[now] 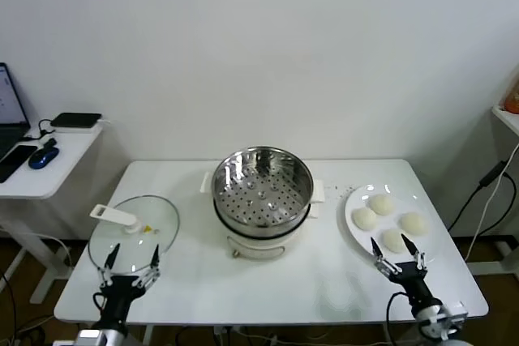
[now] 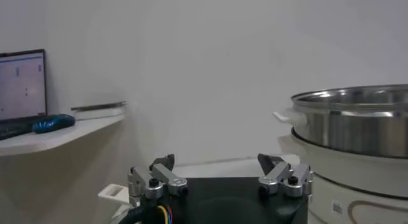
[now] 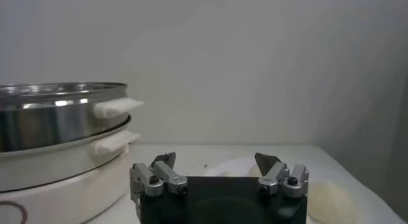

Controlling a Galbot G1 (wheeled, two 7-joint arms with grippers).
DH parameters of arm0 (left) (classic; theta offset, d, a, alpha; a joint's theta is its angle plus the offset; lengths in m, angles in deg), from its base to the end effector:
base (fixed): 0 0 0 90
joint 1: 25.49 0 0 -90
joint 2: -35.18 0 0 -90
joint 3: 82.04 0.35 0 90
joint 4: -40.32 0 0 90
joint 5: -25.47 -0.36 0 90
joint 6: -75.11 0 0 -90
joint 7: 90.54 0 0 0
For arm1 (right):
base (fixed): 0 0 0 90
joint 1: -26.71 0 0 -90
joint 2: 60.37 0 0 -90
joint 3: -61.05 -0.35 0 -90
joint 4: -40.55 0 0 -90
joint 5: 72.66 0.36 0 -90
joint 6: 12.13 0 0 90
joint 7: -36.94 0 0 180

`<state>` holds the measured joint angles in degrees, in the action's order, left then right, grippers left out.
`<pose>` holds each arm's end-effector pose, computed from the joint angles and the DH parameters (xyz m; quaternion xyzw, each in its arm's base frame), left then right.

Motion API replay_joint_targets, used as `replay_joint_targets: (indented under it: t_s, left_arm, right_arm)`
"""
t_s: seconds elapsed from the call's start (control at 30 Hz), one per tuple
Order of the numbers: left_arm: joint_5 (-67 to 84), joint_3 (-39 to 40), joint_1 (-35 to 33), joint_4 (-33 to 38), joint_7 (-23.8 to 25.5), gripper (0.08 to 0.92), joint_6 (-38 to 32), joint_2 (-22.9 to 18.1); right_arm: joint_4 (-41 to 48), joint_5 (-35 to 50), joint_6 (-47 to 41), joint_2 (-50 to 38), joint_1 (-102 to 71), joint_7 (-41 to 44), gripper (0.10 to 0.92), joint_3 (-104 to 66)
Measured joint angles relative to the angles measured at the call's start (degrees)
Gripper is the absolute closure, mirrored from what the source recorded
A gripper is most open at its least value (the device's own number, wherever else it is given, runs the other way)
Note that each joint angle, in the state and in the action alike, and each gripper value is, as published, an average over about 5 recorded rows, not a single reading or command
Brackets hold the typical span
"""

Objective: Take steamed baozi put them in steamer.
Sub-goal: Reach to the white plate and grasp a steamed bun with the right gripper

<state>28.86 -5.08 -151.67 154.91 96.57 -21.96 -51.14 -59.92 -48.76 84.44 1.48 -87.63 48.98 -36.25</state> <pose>0.1423 0.0866 -0.3457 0.0192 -0.9974 -0.0586 0.0366 0.2253 -0.1739 -0.3540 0.0997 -0.9930 0.0407 0.0496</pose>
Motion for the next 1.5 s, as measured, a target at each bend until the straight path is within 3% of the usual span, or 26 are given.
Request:
replay_joint_targets:
  t_s: [0.37,0.73,1.13,1.5]
  left_arm:
    - [-0.2,0.7,0.4,-0.1,0.1,0.177,-0.1,-0.3]
    - [-0.1,0.8,0.4,-0.5,0.1,0.177,-0.1,-0.6]
    - [0.5,0.7,0.5,-0.8,0.1,0.177,-0.2,-0.2]
    - [0.7,0.4,0.9,-1.0,0.1,0.177,0.3,0.4]
  right_arm:
    - [7.2,-4.2,-4.7,-15.8,14.2,15.2,0.203,5.8]
    - [24.0,-10.5,-5.6,-27.2,46.3,38.1,0.203,30.4]
    - [42.7,-21.8,0.1,-25.2,79.7,53.5,0.203,60.0]
    - [56.1,-32.4,5.0,-16.9,89.9,58.6,0.203,70.1]
